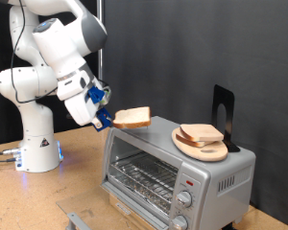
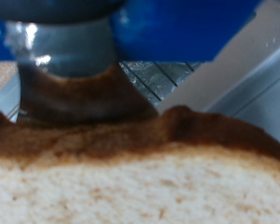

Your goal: Make a piece of toast with the oven

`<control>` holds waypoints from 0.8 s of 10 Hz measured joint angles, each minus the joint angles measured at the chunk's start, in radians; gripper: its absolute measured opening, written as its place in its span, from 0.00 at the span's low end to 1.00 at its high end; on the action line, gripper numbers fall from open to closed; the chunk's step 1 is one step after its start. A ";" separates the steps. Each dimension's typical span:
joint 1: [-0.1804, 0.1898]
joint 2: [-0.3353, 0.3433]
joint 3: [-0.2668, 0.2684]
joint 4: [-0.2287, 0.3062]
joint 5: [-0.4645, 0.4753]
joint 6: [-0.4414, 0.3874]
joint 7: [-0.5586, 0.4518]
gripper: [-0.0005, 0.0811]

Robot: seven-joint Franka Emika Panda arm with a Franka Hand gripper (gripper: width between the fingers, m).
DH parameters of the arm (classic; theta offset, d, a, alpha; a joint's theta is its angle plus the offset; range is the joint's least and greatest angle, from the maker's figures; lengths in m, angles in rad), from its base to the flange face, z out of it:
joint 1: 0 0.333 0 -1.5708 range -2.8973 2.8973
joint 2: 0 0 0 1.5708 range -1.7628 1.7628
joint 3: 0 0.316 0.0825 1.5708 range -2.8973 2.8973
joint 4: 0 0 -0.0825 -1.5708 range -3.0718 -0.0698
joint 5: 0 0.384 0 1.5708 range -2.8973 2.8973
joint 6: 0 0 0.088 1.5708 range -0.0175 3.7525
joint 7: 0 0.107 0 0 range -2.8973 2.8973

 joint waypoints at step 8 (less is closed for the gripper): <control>-0.075 -0.008 -0.091 -0.030 -0.025 0.017 -0.022 0.49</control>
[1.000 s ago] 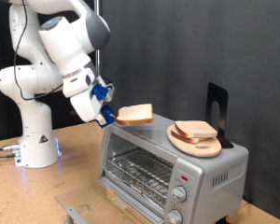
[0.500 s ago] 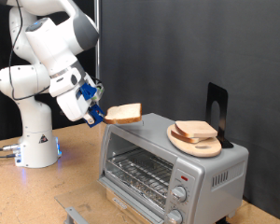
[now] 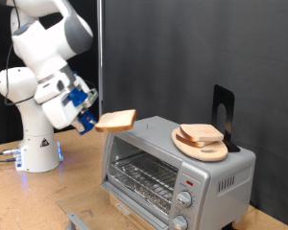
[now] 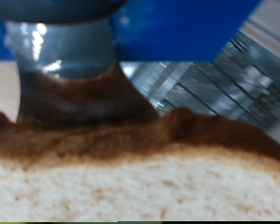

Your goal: Make a piece of toast with the oven

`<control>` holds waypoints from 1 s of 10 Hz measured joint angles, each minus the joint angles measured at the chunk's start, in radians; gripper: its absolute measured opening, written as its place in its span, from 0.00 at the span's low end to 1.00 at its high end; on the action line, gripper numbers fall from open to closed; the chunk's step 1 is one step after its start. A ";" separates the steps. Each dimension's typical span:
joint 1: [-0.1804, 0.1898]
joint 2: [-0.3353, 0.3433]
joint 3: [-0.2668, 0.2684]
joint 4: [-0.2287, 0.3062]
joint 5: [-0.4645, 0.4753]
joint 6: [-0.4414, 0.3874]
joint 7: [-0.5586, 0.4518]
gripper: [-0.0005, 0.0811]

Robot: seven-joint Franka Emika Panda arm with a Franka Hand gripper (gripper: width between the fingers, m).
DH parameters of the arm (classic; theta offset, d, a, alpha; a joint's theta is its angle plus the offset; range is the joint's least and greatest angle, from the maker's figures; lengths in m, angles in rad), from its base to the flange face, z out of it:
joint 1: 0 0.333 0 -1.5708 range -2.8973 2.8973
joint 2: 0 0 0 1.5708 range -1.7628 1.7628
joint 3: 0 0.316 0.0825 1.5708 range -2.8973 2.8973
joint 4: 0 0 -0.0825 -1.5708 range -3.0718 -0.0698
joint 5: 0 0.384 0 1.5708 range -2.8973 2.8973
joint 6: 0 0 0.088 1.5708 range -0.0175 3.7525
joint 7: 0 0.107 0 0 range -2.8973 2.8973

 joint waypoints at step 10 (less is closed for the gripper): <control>-0.094 0.147 -0.092 0.042 -0.124 -0.012 -0.074 0.49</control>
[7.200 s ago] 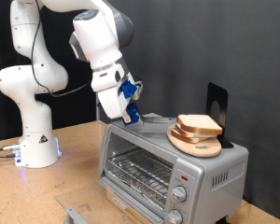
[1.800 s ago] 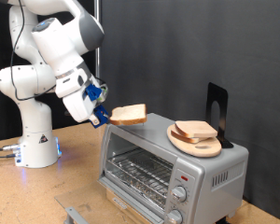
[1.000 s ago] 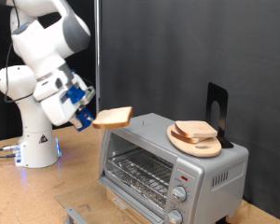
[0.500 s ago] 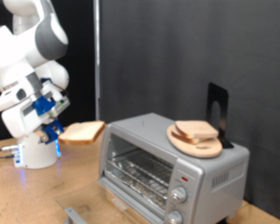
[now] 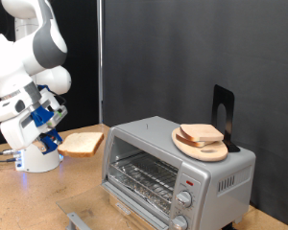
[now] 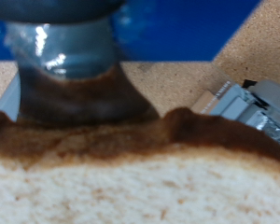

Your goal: Make a piece of toast with the oven

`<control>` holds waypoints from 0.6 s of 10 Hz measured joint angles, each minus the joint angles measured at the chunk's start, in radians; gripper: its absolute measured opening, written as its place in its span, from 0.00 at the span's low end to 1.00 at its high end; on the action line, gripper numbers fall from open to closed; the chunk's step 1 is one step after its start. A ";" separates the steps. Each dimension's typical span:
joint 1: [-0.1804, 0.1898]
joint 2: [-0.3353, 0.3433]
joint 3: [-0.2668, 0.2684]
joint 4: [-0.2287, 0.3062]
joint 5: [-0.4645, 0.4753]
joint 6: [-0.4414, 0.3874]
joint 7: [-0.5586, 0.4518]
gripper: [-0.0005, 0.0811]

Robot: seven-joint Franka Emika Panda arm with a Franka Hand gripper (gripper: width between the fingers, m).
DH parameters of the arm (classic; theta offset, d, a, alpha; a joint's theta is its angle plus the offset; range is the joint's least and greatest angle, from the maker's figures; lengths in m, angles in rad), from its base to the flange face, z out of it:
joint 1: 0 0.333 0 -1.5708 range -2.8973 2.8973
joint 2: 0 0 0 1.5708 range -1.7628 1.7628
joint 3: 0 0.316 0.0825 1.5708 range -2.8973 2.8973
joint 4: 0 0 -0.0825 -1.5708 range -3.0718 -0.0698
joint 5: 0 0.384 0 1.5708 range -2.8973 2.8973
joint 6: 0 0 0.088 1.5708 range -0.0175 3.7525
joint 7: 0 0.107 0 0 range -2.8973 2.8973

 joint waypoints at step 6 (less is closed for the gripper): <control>0.030 0.266 0.032 0.115 0.108 0.192 -0.012 0.49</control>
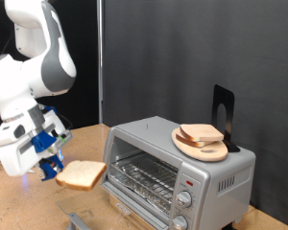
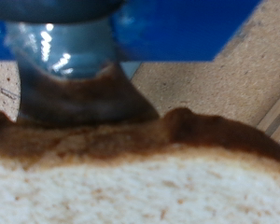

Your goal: Make a piece of toast with the oven

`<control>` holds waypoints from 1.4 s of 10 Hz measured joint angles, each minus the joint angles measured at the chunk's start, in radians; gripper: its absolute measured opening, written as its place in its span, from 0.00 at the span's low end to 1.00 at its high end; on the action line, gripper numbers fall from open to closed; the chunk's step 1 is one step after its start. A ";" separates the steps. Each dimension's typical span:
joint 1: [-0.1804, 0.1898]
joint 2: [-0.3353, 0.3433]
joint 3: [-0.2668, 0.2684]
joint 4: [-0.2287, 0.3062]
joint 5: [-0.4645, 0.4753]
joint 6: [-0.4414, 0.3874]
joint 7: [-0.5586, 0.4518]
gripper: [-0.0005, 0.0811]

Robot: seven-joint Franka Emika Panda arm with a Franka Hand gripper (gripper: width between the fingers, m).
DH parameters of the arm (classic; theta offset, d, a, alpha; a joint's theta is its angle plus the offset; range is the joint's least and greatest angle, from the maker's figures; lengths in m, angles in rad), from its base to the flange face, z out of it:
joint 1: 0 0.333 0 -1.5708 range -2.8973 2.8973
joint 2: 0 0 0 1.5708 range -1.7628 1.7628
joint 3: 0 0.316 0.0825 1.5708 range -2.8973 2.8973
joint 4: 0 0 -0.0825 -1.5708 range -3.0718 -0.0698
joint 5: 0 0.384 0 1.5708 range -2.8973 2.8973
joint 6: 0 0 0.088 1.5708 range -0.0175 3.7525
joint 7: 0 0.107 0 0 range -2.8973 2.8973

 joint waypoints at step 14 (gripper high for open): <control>0.084 0.126 0.134 0.101 -0.181 0.041 -0.021 0.49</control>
